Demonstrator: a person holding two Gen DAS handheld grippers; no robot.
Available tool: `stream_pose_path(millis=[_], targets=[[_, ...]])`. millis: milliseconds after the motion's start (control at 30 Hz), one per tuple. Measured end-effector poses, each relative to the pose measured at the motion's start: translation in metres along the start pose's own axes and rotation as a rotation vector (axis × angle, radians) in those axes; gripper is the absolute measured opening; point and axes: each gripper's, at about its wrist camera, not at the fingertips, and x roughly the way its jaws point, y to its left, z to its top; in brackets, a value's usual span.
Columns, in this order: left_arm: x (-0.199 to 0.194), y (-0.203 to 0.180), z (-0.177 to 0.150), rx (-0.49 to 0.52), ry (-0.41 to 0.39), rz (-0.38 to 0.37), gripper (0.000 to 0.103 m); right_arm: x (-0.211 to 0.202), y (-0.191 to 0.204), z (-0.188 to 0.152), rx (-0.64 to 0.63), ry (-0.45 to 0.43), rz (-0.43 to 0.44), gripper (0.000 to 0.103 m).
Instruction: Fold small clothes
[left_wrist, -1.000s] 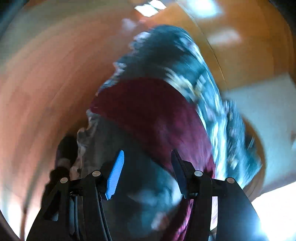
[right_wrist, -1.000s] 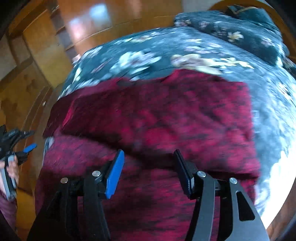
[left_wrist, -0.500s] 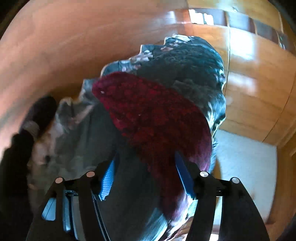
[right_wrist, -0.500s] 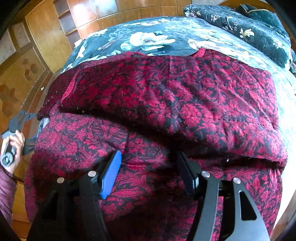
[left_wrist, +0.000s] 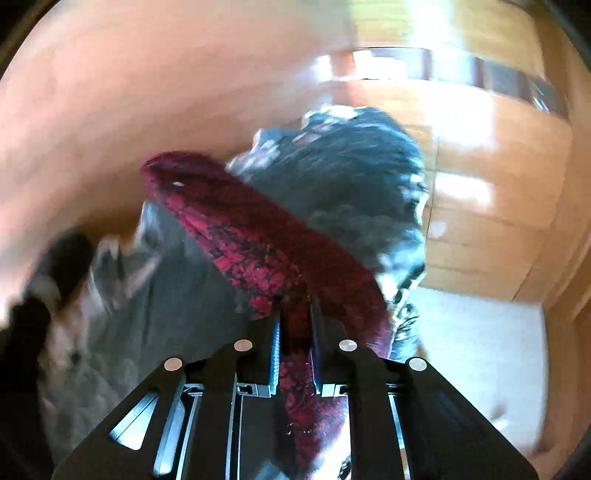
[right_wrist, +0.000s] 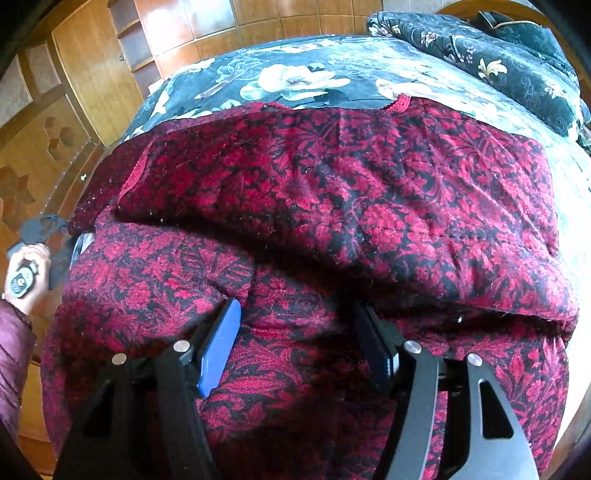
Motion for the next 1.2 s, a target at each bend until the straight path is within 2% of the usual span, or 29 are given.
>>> stream_pose_path(millis=[133, 200, 233, 367, 500, 600, 700, 767, 867, 967, 1100, 1200], targets=[[-0.036, -0.067, -0.015, 0.283, -0.075, 0.011, 0.012, -0.001, -0.002, 0.000, 0.007, -0.007, 0.009, 0.064], [-0.053, -0.109, -0.039, 0.464, -0.112, 0.012, 0.012, -0.001, -0.004, -0.001, 0.012, -0.011, 0.017, 0.064], [-0.058, -0.121, -0.049, 0.521, -0.120, 0.008, 0.012, -0.002, -0.005, -0.001, 0.016, -0.014, 0.022, 0.064], [-0.066, -0.178, -0.113, 0.796, -0.112, -0.029, 0.011, -0.004, -0.011, -0.001, 0.032, -0.021, 0.045, 0.064], [-0.051, -0.217, -0.214, 1.132, -0.022, -0.053, 0.011, -0.011, -0.019, 0.000, 0.068, -0.028, 0.084, 0.062], [-0.027, -0.214, -0.290, 1.366, 0.064, -0.012, 0.011, -0.025, -0.035, 0.001, 0.158, -0.041, 0.145, 0.060], [0.001, -0.193, -0.347, 1.530, 0.159, 0.059, 0.011, -0.040, -0.048, -0.001, 0.212, -0.063, 0.169, 0.060], [0.025, -0.170, -0.373, 1.591, 0.245, 0.131, 0.013, -0.053, -0.062, -0.004, 0.250, -0.080, 0.185, 0.060], [0.032, -0.147, -0.386, 1.617, 0.296, 0.176, 0.021, -0.071, -0.081, -0.005, 0.304, -0.110, 0.212, 0.061], [0.021, -0.139, -0.389, 1.584, 0.333, 0.149, 0.035, -0.084, -0.096, -0.002, 0.354, -0.136, 0.253, 0.061], [0.010, -0.134, -0.399, 1.608, 0.355, 0.126, 0.036, -0.093, -0.105, 0.010, 0.435, -0.155, 0.350, 0.064], [0.007, -0.131, -0.402, 1.604, 0.396, 0.118, 0.042, -0.096, -0.108, 0.017, 0.482, -0.160, 0.426, 0.073]])
